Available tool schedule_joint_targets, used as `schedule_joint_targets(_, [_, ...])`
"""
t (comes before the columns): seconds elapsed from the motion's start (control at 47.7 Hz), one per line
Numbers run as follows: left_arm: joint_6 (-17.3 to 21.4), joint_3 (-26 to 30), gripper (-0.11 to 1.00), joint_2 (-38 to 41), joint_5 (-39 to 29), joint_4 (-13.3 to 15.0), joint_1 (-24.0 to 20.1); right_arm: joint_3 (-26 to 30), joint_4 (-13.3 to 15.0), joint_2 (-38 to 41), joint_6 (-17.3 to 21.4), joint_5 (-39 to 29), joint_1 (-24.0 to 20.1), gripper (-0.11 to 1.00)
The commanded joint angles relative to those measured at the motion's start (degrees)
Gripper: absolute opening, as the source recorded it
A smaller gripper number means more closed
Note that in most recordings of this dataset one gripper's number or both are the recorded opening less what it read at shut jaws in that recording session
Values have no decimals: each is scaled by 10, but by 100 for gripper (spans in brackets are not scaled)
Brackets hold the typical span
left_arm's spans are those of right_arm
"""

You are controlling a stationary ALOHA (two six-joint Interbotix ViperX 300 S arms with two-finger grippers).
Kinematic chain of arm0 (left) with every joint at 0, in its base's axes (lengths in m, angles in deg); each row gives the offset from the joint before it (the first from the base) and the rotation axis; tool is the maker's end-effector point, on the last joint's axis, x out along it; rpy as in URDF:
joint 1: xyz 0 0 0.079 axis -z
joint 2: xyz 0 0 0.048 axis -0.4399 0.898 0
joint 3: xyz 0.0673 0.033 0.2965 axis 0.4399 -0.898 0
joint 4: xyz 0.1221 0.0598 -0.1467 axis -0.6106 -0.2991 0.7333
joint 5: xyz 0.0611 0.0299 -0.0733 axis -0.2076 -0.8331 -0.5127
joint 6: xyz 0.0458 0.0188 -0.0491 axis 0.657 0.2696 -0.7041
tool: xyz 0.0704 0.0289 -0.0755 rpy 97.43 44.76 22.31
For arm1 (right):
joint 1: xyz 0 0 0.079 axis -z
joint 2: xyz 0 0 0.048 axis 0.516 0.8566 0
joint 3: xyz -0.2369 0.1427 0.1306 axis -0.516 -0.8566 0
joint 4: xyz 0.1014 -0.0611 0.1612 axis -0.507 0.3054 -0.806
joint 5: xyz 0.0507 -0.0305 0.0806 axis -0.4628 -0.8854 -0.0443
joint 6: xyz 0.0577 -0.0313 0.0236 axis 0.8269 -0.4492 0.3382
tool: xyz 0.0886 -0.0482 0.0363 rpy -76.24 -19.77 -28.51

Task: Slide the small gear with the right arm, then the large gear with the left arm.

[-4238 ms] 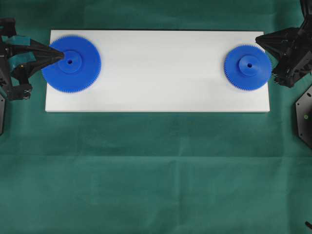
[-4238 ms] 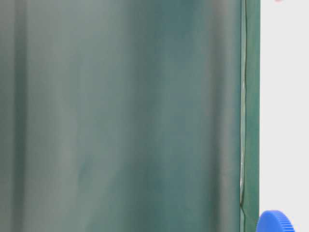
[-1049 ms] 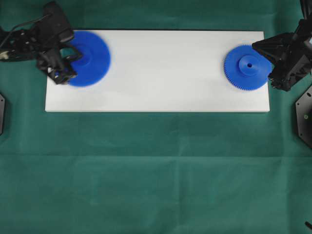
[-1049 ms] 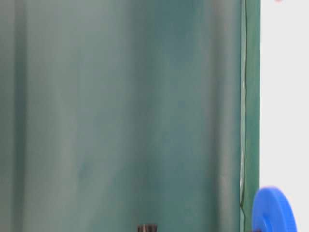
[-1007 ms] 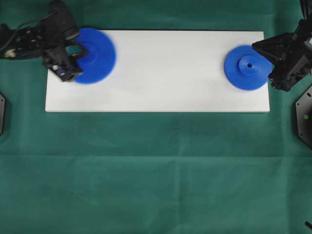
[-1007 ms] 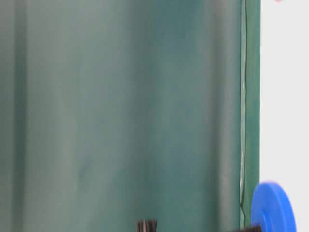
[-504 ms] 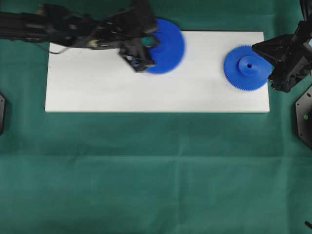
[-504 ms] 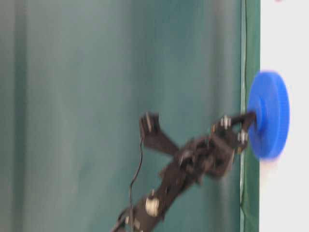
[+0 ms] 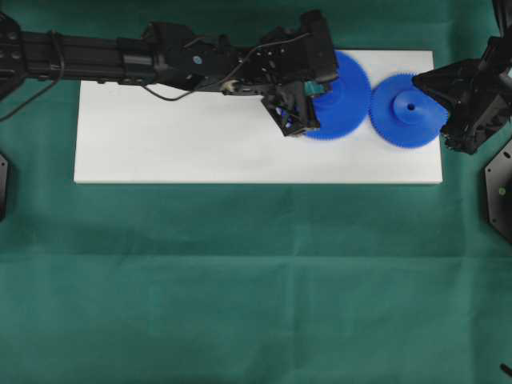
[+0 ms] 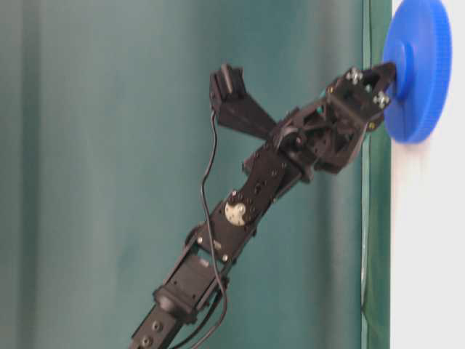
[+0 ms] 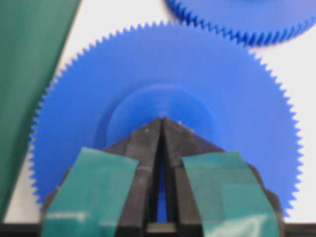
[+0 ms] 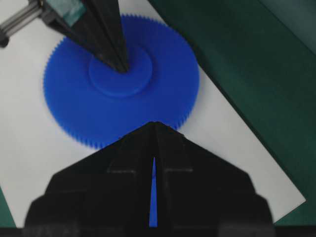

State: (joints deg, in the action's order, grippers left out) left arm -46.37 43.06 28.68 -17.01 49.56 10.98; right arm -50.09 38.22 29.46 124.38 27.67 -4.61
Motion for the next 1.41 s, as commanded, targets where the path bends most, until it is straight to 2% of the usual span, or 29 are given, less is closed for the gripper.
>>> schedule_joint_targets(0.0, [1, 20, 0, 16, -16, 1, 21, 4, -1, 0, 0, 7, -1, 50])
schedule_joint_targets(0.189, [2, 45, 0, 25, -29, 2, 24, 2, -1, 0, 0, 9, -1, 50])
schedule_joint_targets(0.755, [2, 42, 0, 23, -31, 1, 24, -3, -1, -1, 1, 9, -1, 50])
schedule_joint_targets(0.965, [31, 33, 0, 11, -31, 1, 20, -3, -1, -3, 1, 9, -1, 50])
schedule_joint_targets(1.175, [40, -13, 0, -29, -37, 1, 3, -3, -1, -5, 1, 9, -1, 50])
schedule_joint_targets(1.385, [37, -120, 0, -82, -36, 1, -34, -4, -1, -5, 1, 9, -2, 50])
